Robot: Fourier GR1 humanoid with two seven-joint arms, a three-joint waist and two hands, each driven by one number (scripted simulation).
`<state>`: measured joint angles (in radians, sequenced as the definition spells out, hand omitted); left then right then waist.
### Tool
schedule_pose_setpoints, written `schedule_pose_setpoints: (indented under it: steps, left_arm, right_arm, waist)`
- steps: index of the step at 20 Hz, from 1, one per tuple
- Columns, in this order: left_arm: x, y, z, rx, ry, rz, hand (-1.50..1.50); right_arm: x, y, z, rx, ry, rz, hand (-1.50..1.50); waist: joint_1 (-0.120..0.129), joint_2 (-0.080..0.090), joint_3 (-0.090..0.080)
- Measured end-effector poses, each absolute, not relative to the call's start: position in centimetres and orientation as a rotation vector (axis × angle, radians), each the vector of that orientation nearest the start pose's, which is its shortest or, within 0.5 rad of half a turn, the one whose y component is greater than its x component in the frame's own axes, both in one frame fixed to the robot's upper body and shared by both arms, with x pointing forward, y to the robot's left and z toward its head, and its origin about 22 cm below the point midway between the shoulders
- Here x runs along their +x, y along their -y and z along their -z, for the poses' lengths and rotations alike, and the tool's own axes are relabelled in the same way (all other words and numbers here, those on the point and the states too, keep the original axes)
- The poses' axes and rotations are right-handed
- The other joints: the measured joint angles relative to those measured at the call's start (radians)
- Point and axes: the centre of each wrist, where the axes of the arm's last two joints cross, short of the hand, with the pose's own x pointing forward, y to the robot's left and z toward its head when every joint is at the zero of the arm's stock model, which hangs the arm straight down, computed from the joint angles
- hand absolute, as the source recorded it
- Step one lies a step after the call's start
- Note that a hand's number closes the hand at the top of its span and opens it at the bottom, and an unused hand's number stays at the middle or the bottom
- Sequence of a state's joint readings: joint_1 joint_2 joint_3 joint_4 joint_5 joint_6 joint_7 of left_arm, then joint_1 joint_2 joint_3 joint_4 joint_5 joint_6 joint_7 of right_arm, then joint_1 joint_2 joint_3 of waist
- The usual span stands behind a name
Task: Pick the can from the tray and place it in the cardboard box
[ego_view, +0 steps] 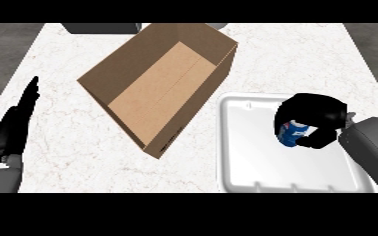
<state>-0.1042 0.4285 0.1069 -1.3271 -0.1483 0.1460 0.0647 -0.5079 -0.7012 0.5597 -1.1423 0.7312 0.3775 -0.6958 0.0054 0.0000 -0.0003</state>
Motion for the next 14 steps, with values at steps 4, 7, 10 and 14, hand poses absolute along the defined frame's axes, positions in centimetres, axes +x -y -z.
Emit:
schedule_pose_setpoints:
  steps: [4,7,10,14]
  left_arm:
    - [26.5,-36.2,-1.7,0.644,1.367,0.209,0.0]
    - [26.6,-35.9,-1.8,0.646,1.364,0.206,0.0]
    - [26.2,-36.2,-1.7,0.649,1.36,0.209,0.0]
    - [26.0,-36.3,-1.6,0.656,1.358,0.204,0.0]
  right_arm:
    - [33.9,29.4,-4.7,-0.116,1.42,-1.981,1.5]
    - [34.3,28.4,-4.1,-0.205,1.457,-1.916,1.5]
    - [34.3,28.1,-3.3,-0.367,1.433,-1.733,1.5]
    - [34.4,27.5,-2.9,-0.595,1.385,-1.485,1.5]
  waist:
    - [0.0,0.0,0.0]
    - [-0.002,-0.001,-0.001]
    - [-0.007,-0.007,-0.004]
    - [-0.014,-0.01,-0.005]
